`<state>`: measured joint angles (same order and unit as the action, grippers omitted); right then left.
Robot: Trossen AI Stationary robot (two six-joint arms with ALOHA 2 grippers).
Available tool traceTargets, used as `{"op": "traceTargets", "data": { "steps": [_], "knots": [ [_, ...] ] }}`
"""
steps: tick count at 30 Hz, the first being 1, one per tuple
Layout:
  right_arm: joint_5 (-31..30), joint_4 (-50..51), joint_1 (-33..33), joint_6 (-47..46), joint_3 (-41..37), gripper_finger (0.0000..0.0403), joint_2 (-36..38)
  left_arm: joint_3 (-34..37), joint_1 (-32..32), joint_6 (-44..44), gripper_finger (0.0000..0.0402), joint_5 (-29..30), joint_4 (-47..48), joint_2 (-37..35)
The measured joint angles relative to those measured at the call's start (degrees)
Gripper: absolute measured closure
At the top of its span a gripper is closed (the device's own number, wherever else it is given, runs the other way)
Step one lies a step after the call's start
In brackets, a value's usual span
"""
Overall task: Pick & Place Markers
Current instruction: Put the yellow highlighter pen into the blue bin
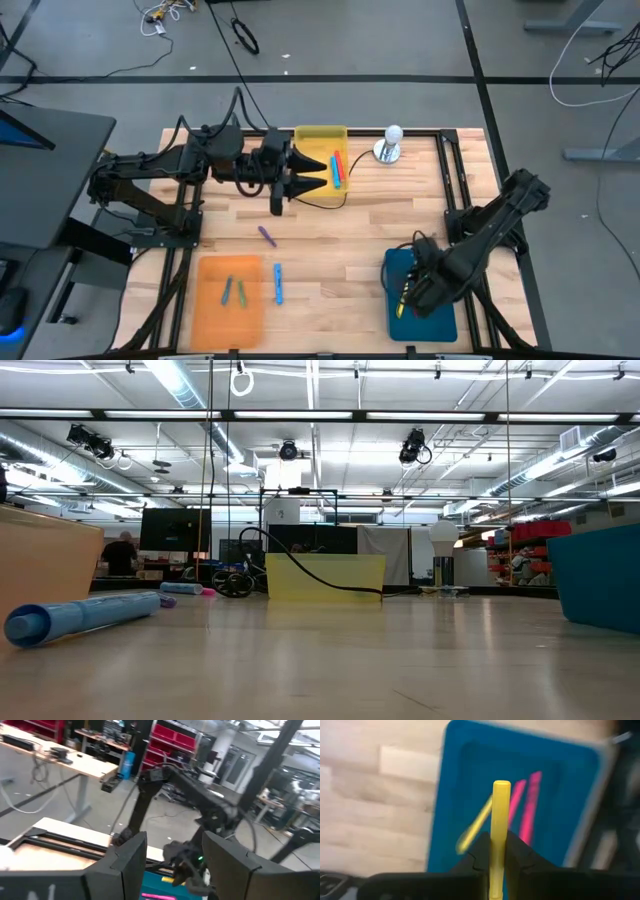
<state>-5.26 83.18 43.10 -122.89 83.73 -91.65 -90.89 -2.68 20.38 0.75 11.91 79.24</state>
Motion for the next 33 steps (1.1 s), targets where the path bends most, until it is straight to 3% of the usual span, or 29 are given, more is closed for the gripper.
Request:
{"op": "traceTargets", "data": {
  "steps": [15, 24, 33],
  "knots": [
    [3.4, -26.1, -0.2, -0.7, -19.3, 0.0386, 0.0, 0.0, 0.0, 0.0, 0.0204, -2.1, 2.1, 0.0],
    [4.8, -28.2, -0.7, -1.1, -24.4, 0.0386, -0.4, 0.0, 0.0, 0.0, 0.0204, -2.1, 3.2, 0.0],
    [4.8, -30.5, -1.2, -1.3, -25.0, 0.0386, -5.4, 0.0, 0.0, 0.0, 0.0204, -2.1, 3.5, 0.0]
  ]
}}
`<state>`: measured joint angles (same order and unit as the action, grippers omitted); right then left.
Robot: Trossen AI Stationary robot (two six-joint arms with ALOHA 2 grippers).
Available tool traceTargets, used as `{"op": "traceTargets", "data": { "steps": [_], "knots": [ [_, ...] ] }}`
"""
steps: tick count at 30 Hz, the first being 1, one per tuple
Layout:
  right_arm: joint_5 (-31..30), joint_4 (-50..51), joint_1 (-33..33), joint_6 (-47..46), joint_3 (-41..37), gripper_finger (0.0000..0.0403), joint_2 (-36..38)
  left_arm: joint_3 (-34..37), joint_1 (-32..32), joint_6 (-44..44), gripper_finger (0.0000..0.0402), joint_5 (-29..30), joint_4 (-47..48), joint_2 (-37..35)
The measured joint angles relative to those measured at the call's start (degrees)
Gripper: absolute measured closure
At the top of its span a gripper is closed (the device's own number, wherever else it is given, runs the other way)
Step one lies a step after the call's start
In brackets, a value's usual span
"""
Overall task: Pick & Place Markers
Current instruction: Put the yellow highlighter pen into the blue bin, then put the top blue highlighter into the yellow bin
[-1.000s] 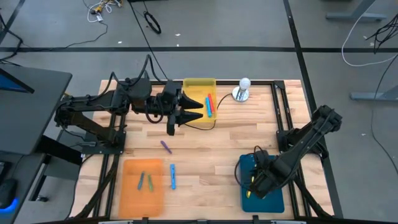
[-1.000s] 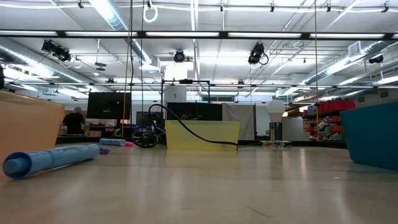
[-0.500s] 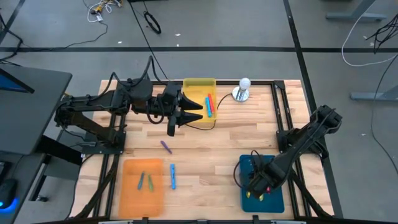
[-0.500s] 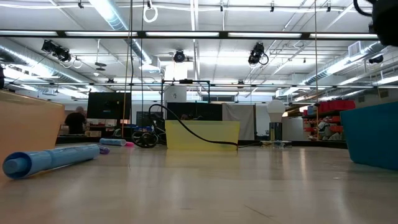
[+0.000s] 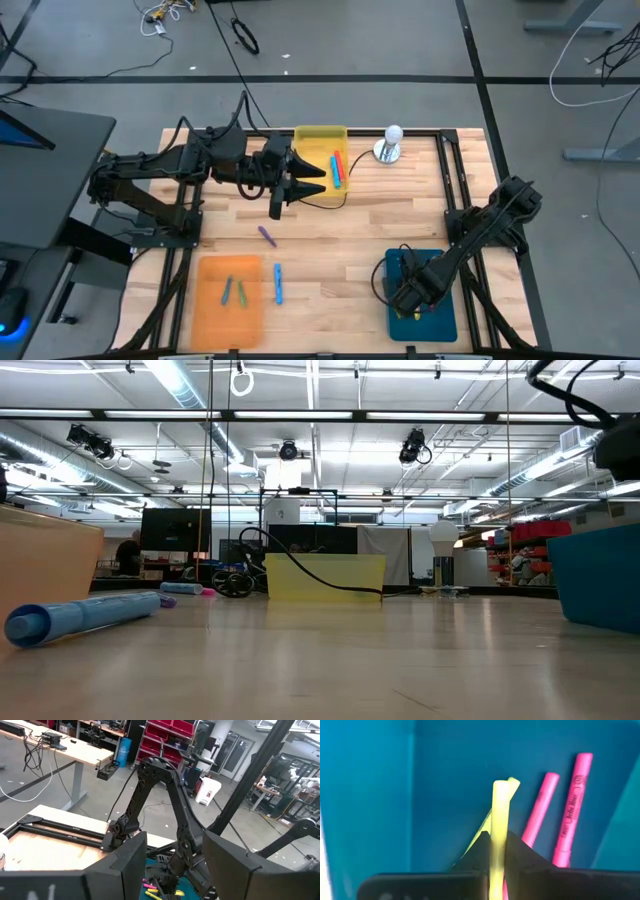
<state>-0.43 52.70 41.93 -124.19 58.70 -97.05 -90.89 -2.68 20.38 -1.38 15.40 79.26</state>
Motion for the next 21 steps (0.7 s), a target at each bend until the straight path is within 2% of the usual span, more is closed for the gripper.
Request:
{"op": "traceTargets", "data": {
  "steps": [4, 6, 17, 21],
  "knots": [
    [0.0, -1.3, 0.0, -0.1, 0.0, 0.0384, -0.6, 0.0, 0.0, 0.0, 0.0204, 0.0, 0.0, 0.0],
    [0.0, -1.3, 0.0, -0.5, 0.0, 0.0365, -0.6, 0.0, 0.0, 0.0, 0.0204, 0.0, 0.0, 0.0],
    [-0.1, -2.9, 0.1, 0.6, 0.6, 0.0166, -0.3, 0.0, 0.0, 0.0, 0.0204, -1.1, 0.0, 0.0],
    [-1.5, -2.4, 0.5, 1.5, 0.7, 0.0115, 2.7, 0.0, 0.0, 0.0, 0.0204, -1.2, 0.0, 0.0]
  ]
}}
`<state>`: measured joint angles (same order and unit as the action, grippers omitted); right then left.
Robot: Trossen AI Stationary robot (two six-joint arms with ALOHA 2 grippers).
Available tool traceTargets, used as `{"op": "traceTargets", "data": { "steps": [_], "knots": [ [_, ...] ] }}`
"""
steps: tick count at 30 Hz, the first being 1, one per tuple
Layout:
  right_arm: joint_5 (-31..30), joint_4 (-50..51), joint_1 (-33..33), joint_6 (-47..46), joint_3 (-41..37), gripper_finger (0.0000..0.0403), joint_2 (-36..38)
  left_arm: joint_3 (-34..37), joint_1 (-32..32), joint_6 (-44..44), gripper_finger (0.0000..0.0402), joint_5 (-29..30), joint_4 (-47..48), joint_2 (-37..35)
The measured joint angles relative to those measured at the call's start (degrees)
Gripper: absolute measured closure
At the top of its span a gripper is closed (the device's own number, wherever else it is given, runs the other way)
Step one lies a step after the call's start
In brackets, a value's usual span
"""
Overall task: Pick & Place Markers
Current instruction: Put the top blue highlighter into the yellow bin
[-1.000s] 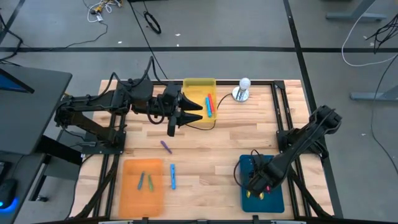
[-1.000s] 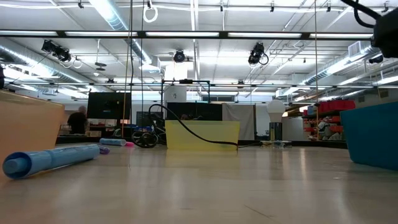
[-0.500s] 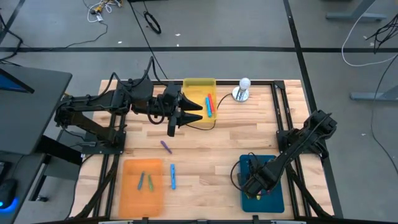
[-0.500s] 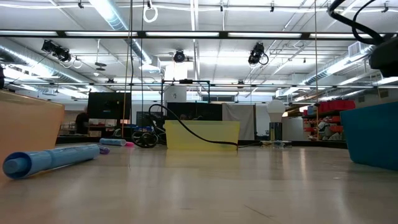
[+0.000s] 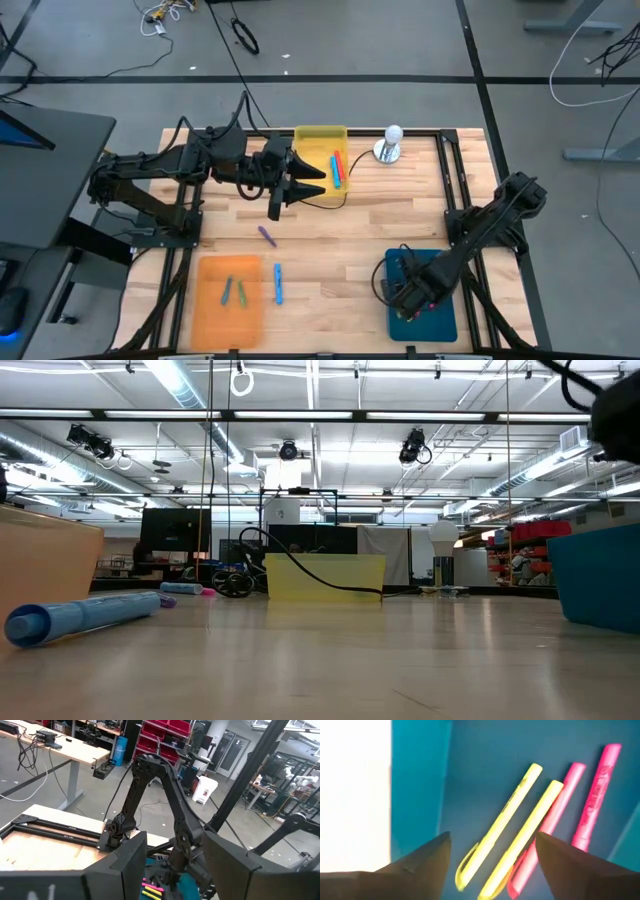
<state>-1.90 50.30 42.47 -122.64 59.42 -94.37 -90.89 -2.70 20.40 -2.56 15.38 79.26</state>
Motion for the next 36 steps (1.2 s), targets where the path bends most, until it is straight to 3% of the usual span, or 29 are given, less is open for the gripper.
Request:
{"op": "traceTargets", "data": {
  "steps": [6, 10, 19, 24, 32, 36],
  "knots": [
    [-0.7, 4.5, 0.9, 5.4, 0.0, 0.0084, 8.2, 0.0, 0.0, 0.0, 0.0204, 0.0, 0.0, 0.0],
    [-2.2, 8.2, 0.9, 14.0, 0.1, 0.0081, 14.3, 0.0, 0.4, 0.0, 0.0204, 0.0, -0.1, 0.0],
    [-19.7, 6.1, 0.5, 47.3, 0.1, 0.0080, 26.2, 0.0, 2.6, 0.0, 0.0204, 0.1, -0.2, 0.0],
    [-24.3, 1.7, -1.1, 65.9, 0.1, 0.0080, 31.3, 0.0, 3.7, 0.0, 0.0204, 0.9, -0.5, 0.0],
    [-26.1, -3.7, -3.9, 91.0, 0.1, 0.0080, 37.6, 0.0, 4.2, 0.0, 0.0204, 4.0, -0.5, 0.0],
    [-22.2, -5.7, -5.0, 100.0, 0.1, 0.0080, 41.8, 0.0, 4.2, 0.0, 0.0204, 4.4, -0.5, 0.0]
  ]
}}
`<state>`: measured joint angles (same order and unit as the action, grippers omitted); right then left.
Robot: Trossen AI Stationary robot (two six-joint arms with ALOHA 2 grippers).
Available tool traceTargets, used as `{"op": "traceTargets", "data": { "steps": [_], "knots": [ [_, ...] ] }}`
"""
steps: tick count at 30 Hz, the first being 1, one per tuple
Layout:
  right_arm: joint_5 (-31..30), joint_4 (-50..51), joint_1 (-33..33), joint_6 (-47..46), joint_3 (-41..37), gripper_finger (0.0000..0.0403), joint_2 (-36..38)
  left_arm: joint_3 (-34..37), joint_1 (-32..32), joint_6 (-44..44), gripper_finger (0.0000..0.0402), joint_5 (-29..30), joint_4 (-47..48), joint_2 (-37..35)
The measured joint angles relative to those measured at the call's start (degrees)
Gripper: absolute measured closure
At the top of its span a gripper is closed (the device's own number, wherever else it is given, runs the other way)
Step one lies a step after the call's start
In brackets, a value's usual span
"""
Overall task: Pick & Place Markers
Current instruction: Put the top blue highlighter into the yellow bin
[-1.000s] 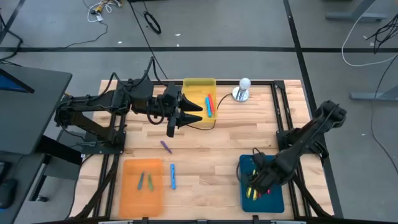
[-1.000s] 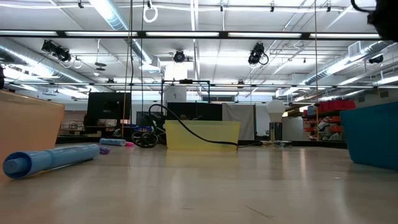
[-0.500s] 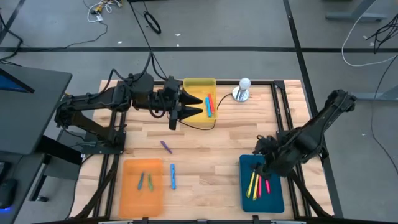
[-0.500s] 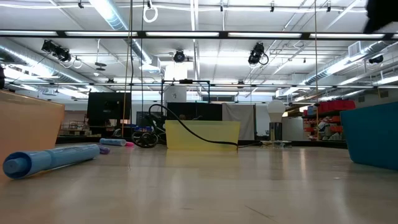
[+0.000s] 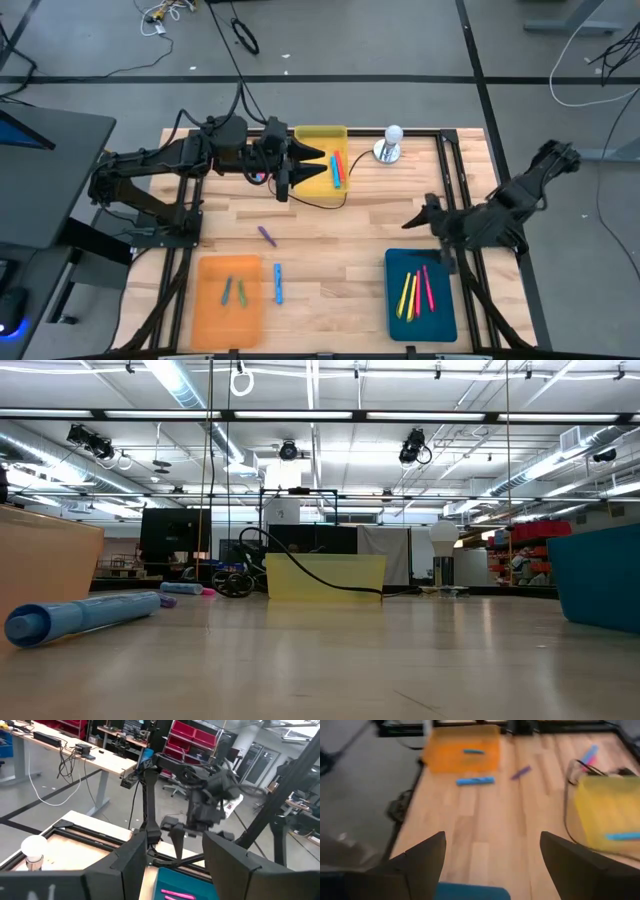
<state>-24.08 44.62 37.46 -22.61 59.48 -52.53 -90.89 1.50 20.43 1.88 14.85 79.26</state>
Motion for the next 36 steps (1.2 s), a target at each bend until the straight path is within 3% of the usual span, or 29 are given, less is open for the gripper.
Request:
{"op": "traceTargets", "data": {
  "steps": [3, 14, 17, 23, 31, 36],
  "knots": [
    [3.2, 0.1, -2.4, 4.6, -0.1, 0.0080, 4.4, 0.0, 0.0, 0.9, 0.0204, 0.0, 0.0, 0.0],
    [5.0, 1.9, -11.6, 14.0, -1.5, 0.0080, 22.2, 0.0, 0.0, 1.5, 0.0204, 0.0, 0.0, 0.0],
    [2.4, 3.7, -12.8, 16.3, -1.5, 0.0080, 27.4, 0.0, 0.0, 1.5, 0.0204, 0.0, 0.0, 0.2],
    [-8.6, 11.1, -13.1, 15.7, -1.5, 0.0080, 38.9, 0.0, 0.0, 1.4, 0.0204, 2.8, 0.2, 0.3],
    [-9.5, 16.8, -13.0, 12.9, -1.5, 0.0080, 51.3, 0.0, 0.0, 1.5, 0.0204, 3.0, 0.0, 0.3],
    [-9.3, 23.7, -13.0, 9.0, -1.5, 0.0080, 52.5, 0.0, 0.0, 1.7, 0.0204, 3.0, -0.3, 0.3]
  ]
}}
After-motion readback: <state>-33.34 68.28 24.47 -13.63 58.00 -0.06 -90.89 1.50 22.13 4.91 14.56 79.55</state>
